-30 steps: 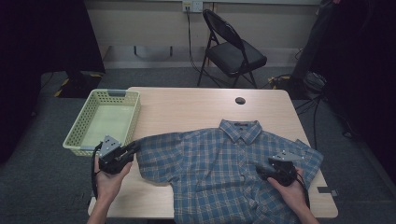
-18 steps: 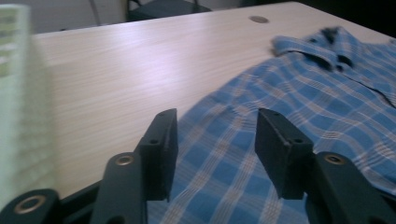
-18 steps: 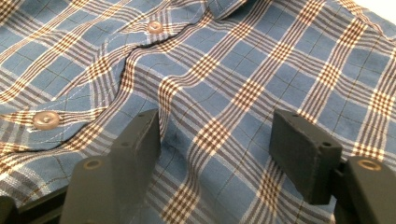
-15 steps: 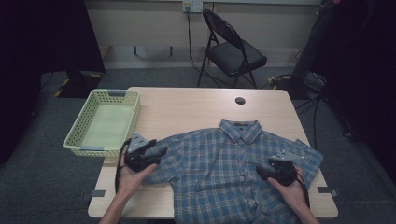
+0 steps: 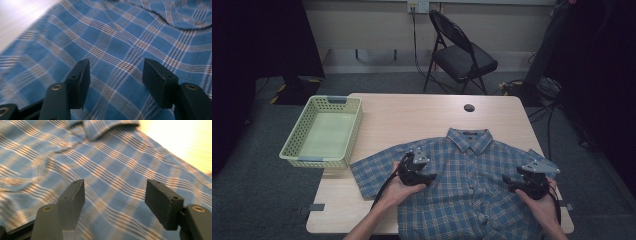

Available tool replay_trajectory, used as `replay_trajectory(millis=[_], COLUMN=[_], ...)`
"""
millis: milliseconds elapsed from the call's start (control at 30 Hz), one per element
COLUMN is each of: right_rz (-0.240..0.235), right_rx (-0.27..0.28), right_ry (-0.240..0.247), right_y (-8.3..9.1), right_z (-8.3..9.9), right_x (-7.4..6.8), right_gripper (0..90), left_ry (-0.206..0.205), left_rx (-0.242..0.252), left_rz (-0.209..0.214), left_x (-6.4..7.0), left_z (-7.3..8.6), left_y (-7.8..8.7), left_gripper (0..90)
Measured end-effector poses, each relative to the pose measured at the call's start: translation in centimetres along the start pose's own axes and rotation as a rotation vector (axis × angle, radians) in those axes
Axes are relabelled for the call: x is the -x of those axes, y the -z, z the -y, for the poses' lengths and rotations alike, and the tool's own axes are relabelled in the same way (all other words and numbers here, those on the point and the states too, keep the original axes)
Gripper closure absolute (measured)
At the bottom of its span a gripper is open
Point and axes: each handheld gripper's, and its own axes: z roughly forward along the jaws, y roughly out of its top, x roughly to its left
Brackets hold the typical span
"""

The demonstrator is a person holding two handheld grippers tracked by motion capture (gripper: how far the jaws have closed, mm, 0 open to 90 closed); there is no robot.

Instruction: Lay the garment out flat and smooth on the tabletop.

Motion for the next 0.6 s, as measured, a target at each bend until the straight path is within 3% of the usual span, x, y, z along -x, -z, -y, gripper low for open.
replay_trajectory(millis=[100,233,367,600], right_rz=[0.025,0.078,0.110,0.133], right_rx=[-0.002,0.006,0.013,0.004], right_ry=[-0.022,-0.040,-0.080,-0.108], right_y=[0.1,0.7,1.1,1.3], right_z=[0.1,0.3,0.8,1.5], right_x=[1.0,2.5,3.9,5.4], right_gripper=[32.1,31.9,32.0,31.8], left_ry=[0.007,-0.006,0.009,0.032], left_rx=[-0.012,0.018,0.025,0.025], left_rz=[-0.004,-0.013,-0.031,-0.062], left_x=[-0.1,-0.3,-0.5,-0.2], left_z=[0.7,1.5,1.8,3.0], left_y=[-0.8,-0.4,-0.1,1.2], left_gripper=[38.0,37.3,37.5,37.5])
